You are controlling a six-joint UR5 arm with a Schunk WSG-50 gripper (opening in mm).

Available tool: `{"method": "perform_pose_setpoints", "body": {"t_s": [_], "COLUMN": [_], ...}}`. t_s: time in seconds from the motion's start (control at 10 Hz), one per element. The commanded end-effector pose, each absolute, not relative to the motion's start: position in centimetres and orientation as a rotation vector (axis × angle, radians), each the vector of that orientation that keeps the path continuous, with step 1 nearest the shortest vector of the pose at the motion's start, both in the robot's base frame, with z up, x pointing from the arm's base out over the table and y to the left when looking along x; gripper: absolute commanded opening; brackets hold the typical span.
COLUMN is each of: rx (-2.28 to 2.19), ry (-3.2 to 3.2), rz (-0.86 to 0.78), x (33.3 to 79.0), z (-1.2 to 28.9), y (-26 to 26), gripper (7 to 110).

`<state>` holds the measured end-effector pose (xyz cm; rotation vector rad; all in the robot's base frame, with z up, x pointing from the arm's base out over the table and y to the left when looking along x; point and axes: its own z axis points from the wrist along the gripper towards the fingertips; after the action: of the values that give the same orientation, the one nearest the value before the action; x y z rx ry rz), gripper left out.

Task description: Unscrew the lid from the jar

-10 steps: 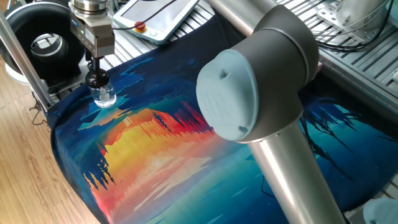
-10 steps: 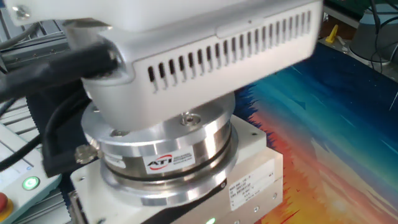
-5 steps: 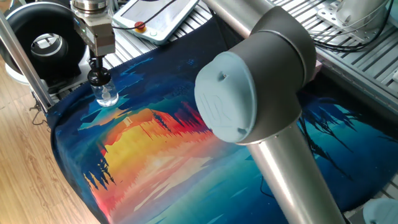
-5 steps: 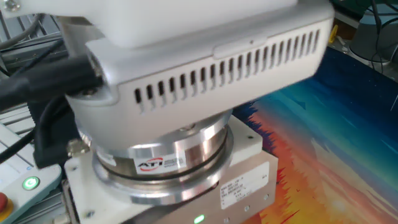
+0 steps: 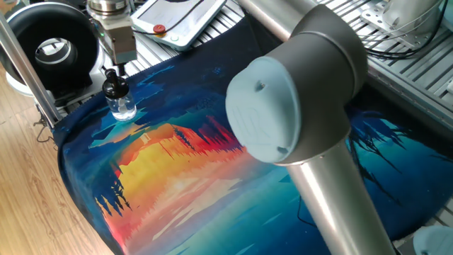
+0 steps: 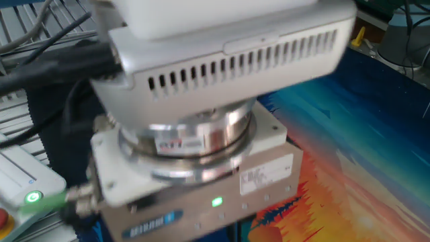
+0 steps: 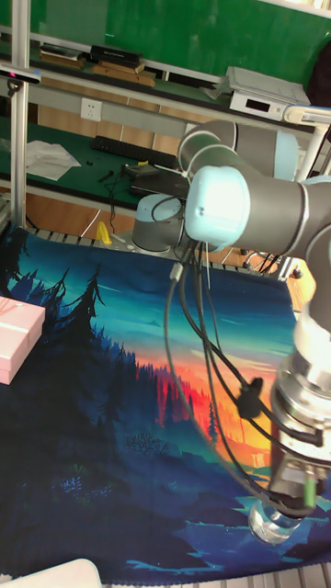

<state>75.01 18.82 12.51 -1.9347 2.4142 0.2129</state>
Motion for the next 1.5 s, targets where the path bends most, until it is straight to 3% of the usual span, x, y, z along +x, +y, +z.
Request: {"method": "perform_pose_setpoints", "body": {"t_s": [0.0, 0.2, 0.9, 1.3, 1.4], "rx": [-1.695, -1.443, -1.011, -0.581, -0.582], "ry": [2.584, 2.671, 2.752, 2.776, 2.797], "rz": [0.214, 0.179, 0.361, 0.359, 0.278], "x": [73.9, 75.2, 73.2, 76.0, 75.7], "z": [12.7, 13.5, 13.8, 13.6, 12.9], "y": [17.1, 17.3, 19.5, 21.9, 21.7], "gripper": [44, 44, 44, 44, 44]}}
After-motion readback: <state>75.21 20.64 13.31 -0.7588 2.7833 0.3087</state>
